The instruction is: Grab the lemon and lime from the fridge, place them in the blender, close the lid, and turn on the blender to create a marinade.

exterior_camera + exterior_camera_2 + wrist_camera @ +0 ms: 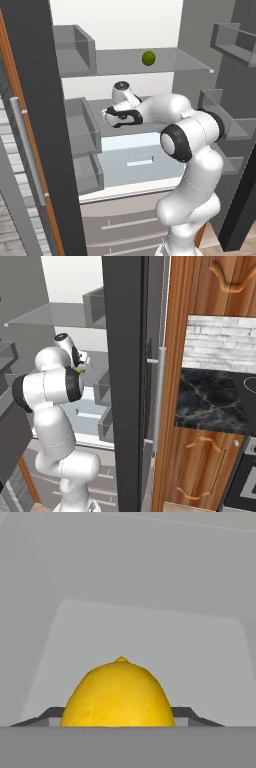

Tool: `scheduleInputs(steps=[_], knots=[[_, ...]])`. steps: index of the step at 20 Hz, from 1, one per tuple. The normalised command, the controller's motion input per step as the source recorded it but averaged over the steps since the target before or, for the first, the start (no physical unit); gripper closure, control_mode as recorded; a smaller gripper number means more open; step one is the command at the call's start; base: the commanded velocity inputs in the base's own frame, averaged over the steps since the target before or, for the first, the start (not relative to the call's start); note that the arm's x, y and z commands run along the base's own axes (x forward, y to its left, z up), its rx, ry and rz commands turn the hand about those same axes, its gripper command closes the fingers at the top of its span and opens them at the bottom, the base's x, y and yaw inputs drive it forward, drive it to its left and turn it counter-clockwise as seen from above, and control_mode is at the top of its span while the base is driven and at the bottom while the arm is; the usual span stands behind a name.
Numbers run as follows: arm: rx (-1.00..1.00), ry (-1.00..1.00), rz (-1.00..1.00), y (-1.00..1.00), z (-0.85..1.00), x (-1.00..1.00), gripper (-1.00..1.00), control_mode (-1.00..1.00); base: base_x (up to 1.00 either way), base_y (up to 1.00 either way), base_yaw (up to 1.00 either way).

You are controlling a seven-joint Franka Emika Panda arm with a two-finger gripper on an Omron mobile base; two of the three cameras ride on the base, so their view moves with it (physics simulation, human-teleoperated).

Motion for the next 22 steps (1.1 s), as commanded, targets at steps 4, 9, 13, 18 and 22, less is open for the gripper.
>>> scheduleInputs(steps=[4, 9, 13, 18, 22], knots=[[0.01, -0.14, 0.0, 0.0, 0.12, -1.0, 1.0, -1.0, 0.0, 0.0, 0.0], [0.08, -0.06, -0.03, -0.1, 0.5, -1.0, 1.0, -1.0, 0.0, 0.0, 0.0], [0.08, 0.0, -0.03, -0.3, 0.95, -1.0, 1.0, -1.0, 0.0, 0.0, 0.0], [0.02, 0.0, -0.06, -0.46, 0.93, -1.0, 1.0, -1.0, 0.0, 0.0, 0.0], [0.0, 0.0, -0.07, -0.42, 0.46, -1.0, 1.0, -1.0, 0.0, 0.0, 0.0]])
